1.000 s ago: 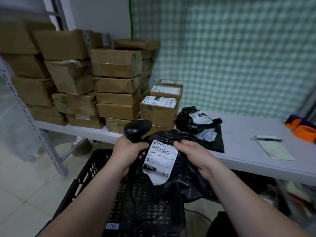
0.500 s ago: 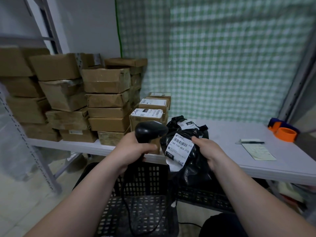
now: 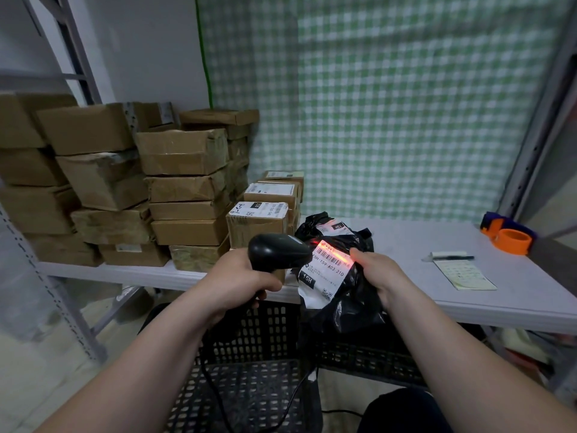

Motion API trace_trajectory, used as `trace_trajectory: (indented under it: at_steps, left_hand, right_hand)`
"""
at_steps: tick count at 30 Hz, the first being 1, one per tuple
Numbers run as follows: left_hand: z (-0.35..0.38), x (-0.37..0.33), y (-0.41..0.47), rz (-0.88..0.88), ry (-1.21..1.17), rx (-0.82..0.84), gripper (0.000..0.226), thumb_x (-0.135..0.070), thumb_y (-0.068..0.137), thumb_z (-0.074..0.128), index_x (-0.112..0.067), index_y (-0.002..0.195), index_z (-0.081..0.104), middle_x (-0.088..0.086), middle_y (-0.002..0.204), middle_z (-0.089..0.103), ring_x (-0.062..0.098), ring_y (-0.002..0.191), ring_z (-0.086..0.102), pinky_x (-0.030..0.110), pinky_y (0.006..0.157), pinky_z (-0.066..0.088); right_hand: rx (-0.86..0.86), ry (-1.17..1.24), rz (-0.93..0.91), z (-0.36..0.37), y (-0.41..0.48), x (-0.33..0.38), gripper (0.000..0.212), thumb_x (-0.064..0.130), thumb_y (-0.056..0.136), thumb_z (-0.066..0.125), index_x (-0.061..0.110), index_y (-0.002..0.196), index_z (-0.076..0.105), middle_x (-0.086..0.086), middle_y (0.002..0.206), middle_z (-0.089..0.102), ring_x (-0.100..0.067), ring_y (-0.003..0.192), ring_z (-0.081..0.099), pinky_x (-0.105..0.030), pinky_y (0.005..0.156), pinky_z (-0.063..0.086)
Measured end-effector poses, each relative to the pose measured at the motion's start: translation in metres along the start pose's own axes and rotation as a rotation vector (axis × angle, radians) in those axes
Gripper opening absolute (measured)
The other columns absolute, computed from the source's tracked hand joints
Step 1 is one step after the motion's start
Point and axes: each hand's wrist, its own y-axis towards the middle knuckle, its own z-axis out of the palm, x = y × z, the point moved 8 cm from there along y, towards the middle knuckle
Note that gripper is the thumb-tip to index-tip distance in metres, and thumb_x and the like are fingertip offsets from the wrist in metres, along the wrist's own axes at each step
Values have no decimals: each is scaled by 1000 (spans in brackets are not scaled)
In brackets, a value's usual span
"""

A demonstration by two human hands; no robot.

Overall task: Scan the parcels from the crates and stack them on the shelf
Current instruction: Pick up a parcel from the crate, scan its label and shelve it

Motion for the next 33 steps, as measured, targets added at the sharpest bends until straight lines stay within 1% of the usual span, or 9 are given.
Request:
trace_trajectory:
  at_steps: [6,9,15,17,20,25,27,30,33]
  left_hand:
    - [2,3,4,-25,57,18,19,4,76,69,-8,68,57,3,51,53,13,40,50,24,44,42]
    - [4,4,7,-32,61,29,18,4,77,69,-8,70,57,2,52,53,10,38,49,21,41,41]
    - [4,11,19,-36,21,1,13,1,78,70,-5,75,59,5,56,54,13,42,51,24,44,42]
    - [4,14,25,-40,-5,-1,11,1,77,70,-4,79,60,7,61,55,14,46,53,26,46,43]
    - [8,17,35,-45,-36,14,11,0,78,71,-5,81,62,5,64,57,16,52,54,29,49,45]
    - [16,19,53,-37,-60,32,11,1,78,70,-6,83,63,-9,51,56,15,55,54,28,49,45]
    - [18,19,60,-34,-63,38,12,1,79,70,-5,86,63,-9,50,56,14,56,55,28,50,45]
    - [21,21,67,-42,-65,53,13,0,79,70,-4,90,64,-8,52,57,14,57,56,28,51,46]
    - [24,24,74,-50,-64,62,12,-1,79,71,-9,83,64,-9,51,58,15,58,56,29,53,47]
  right_hand:
    - [16,23,28,4,3,-5,20,18,94,57,3,85,67,-18,84,70,-32,77,65,-56,88,52]
    - [15,27,42,4,8,-10,19,18,93,58,5,84,68,-16,84,71,-32,78,67,-56,89,52]
    - [-32,21,84,-3,23,-23,24,19,95,57,5,78,66,-9,65,70,-29,69,65,-52,85,52]
    - [-80,27,92,-10,29,-26,24,19,95,57,3,79,66,-12,73,69,-30,71,65,-51,85,53]
    - [-165,108,122,-19,44,-32,22,18,95,56,-1,98,65,-13,83,66,-31,75,64,-49,82,54]
    - [-258,492,183,-23,69,-42,23,12,99,47,2,115,60,-11,108,67,-27,77,63,-39,62,53]
    - [-291,525,203,-23,78,-48,18,8,97,47,10,111,59,-9,100,66,-24,75,61,-35,53,55]
    - [-229,183,248,-14,88,-56,21,13,92,58,7,112,60,-10,85,61,-23,64,57,-24,36,49]
    - [-273,-595,177,-25,91,-46,48,40,83,70,6,116,64,-13,101,67,-31,88,64,-26,62,44]
